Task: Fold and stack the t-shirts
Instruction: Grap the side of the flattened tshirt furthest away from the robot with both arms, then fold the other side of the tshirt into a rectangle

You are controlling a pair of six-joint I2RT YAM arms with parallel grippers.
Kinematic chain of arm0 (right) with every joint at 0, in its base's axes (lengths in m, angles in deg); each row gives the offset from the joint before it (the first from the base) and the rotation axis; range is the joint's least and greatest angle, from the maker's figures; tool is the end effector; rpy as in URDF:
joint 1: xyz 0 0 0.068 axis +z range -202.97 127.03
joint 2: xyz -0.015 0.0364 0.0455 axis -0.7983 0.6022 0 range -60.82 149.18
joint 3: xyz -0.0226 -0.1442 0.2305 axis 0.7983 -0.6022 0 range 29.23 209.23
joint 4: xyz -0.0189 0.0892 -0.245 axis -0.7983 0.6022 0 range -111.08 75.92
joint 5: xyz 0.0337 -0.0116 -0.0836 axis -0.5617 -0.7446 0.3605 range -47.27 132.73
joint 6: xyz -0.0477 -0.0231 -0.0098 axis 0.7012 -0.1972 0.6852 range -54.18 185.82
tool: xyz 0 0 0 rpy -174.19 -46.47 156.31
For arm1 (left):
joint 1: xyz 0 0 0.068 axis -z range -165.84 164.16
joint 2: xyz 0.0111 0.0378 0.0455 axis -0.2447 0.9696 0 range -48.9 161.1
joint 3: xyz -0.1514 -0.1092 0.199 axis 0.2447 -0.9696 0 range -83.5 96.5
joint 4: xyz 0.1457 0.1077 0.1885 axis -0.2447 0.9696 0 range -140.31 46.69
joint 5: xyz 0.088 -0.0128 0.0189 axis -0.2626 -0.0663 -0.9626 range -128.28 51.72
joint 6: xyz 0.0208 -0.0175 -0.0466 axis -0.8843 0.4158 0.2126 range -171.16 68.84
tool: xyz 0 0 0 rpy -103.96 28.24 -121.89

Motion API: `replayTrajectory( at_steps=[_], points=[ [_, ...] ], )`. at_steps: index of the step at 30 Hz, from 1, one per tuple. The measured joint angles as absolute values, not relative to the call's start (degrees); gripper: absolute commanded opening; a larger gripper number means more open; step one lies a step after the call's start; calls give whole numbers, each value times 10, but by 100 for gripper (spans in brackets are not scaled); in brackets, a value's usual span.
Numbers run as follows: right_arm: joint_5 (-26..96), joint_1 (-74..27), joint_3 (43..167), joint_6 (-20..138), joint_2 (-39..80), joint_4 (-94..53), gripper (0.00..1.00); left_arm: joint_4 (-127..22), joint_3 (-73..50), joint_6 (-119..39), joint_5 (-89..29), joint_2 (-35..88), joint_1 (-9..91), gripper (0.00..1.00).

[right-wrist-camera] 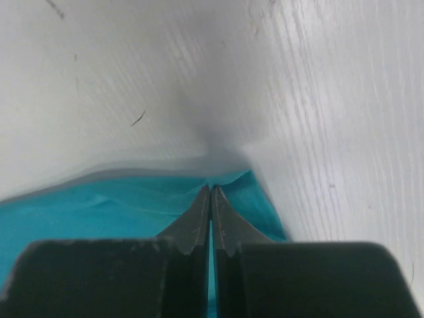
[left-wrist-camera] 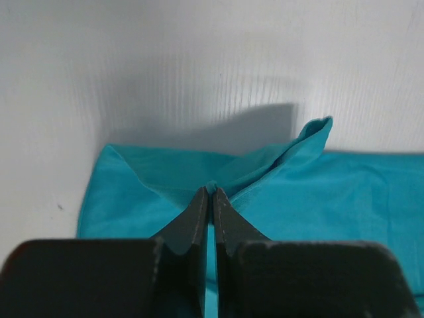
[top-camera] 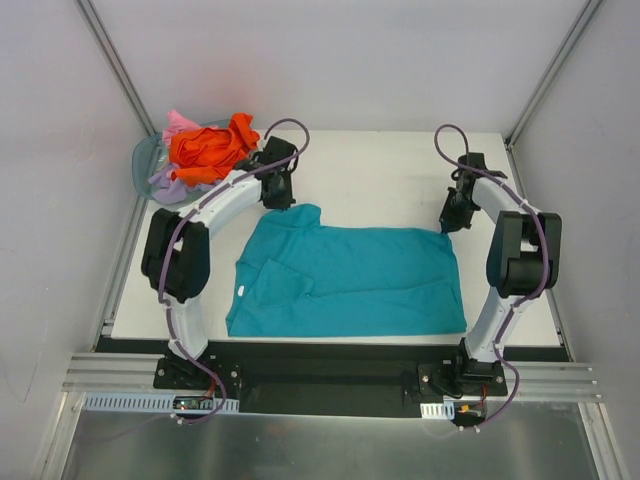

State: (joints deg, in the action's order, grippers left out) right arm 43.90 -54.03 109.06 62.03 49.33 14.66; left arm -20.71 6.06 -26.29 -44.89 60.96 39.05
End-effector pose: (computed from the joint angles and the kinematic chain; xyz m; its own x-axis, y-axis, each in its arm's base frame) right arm 0.3971 -0.0080 0.1893 -0.9101 0.0829 -0.4061 0.0872 0.9962 0.0081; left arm 0.3924 -0.1776 0.2493 -0.7771 -0.0999 -0.6214 0.0266 0.9812 -0.1909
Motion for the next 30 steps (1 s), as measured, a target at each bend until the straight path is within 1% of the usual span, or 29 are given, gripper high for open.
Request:
replayTrajectory(
  at_steps=[8, 14, 20, 25, 26, 27, 30],
  points=[
    [439, -531, 998, 618, 371, 139, 1, -241, -122, -239, -455, 436, 436, 0],
    [455, -531, 952, 618, 308, 151, 1, -246, -243, -204, -459, 296, 465, 0],
    [475, -532, 950, 618, 288, 162, 1, -249, -341, -159, -450, 175, 476, 0],
    [480, -534, 950, 618, 288, 167, 2, -247, -408, -121, -428, 103, 488, 0],
    [480, -535, 950, 618, 288, 168, 2, -248, -420, -115, -422, 91, 491, 0],
    [480, -536, 950, 618, 288, 168, 6, -249, -430, -110, -417, 81, 491, 0],
    [479, -536, 949, 616, 288, 170, 8, -249, -467, -92, -398, 48, 491, 1]
  ],
)
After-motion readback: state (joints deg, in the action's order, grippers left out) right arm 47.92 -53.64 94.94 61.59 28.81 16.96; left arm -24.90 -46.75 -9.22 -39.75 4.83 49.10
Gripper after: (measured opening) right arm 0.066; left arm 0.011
